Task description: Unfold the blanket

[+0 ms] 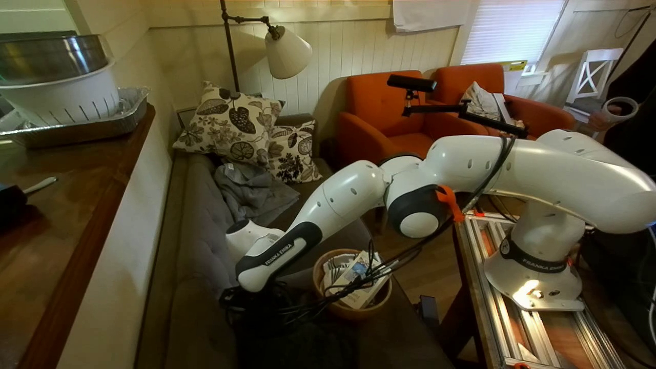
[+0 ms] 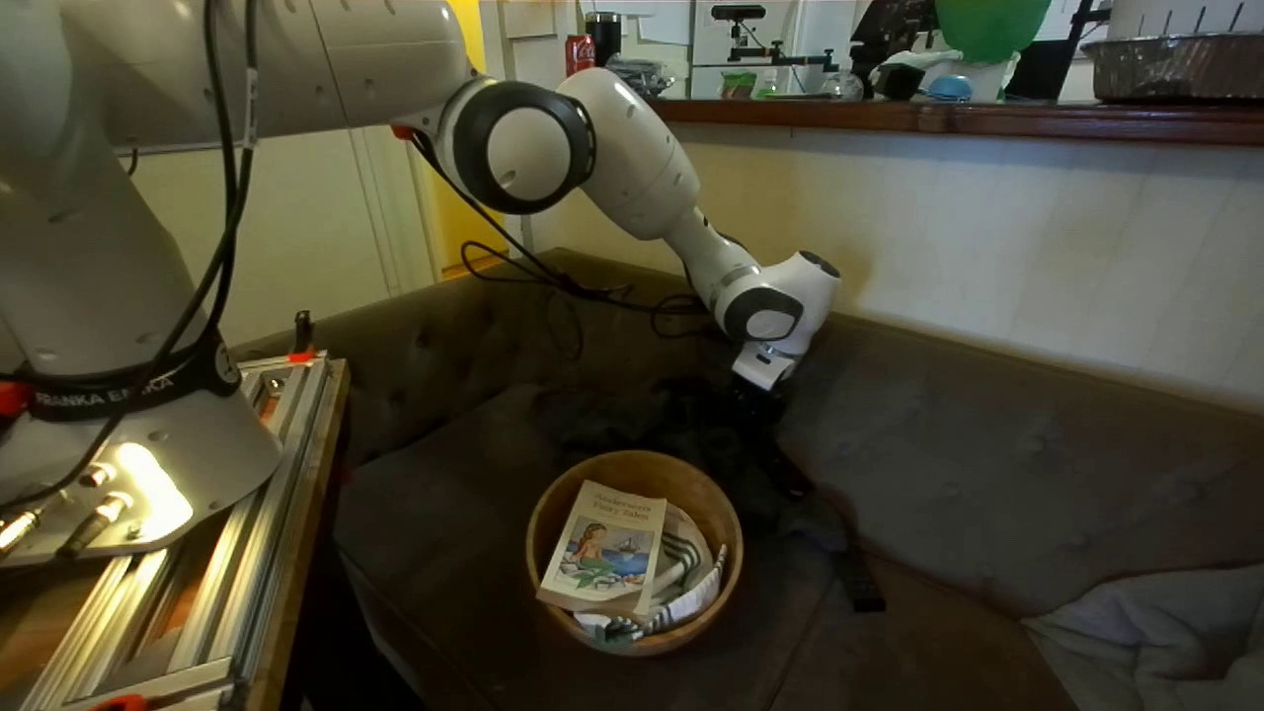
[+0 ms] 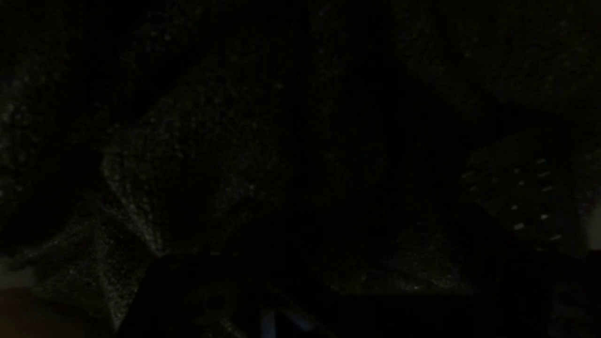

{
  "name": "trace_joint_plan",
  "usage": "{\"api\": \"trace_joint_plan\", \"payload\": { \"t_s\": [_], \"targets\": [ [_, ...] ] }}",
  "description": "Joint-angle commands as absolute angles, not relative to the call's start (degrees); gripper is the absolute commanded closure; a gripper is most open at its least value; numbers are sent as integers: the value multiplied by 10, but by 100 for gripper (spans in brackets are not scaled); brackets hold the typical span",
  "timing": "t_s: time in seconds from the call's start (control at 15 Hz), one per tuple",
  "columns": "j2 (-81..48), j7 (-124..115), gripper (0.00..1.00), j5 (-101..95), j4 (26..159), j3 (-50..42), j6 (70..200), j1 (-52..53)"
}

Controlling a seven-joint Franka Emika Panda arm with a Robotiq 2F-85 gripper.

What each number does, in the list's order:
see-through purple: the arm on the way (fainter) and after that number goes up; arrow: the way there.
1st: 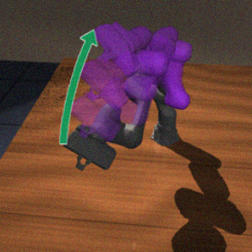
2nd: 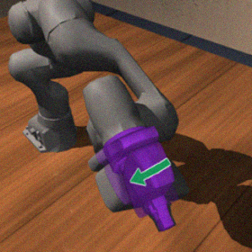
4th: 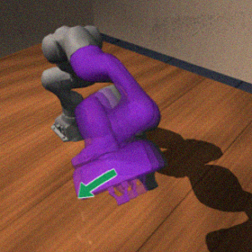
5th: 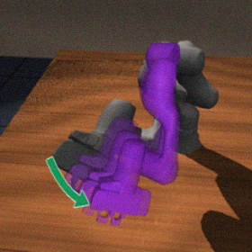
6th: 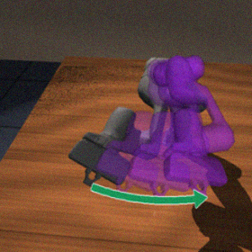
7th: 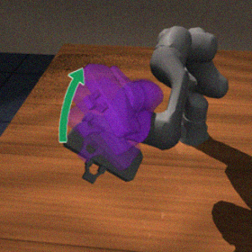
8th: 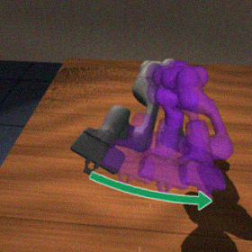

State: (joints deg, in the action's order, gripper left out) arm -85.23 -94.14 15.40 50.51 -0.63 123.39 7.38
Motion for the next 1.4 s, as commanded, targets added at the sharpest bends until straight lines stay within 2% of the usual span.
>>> {"api": "trace_joint_plan", "payload": {
  "t_s": [0.0,0.2,0.8,0.87,0.93,1.33],
  "targets": [
    [-852,-961,0,130,496,-13,1214,80],
    [-852,-949,0,90,485,-33,1185,102],
    [-850,-828,0,52,471,13,982,155],
    [-850,-820,11,49,468,12,952,162],
    [-850,-803,28,45,465,11,929,166],
    [-851,-681,70,19,451,10,838,195]
  ]
}}
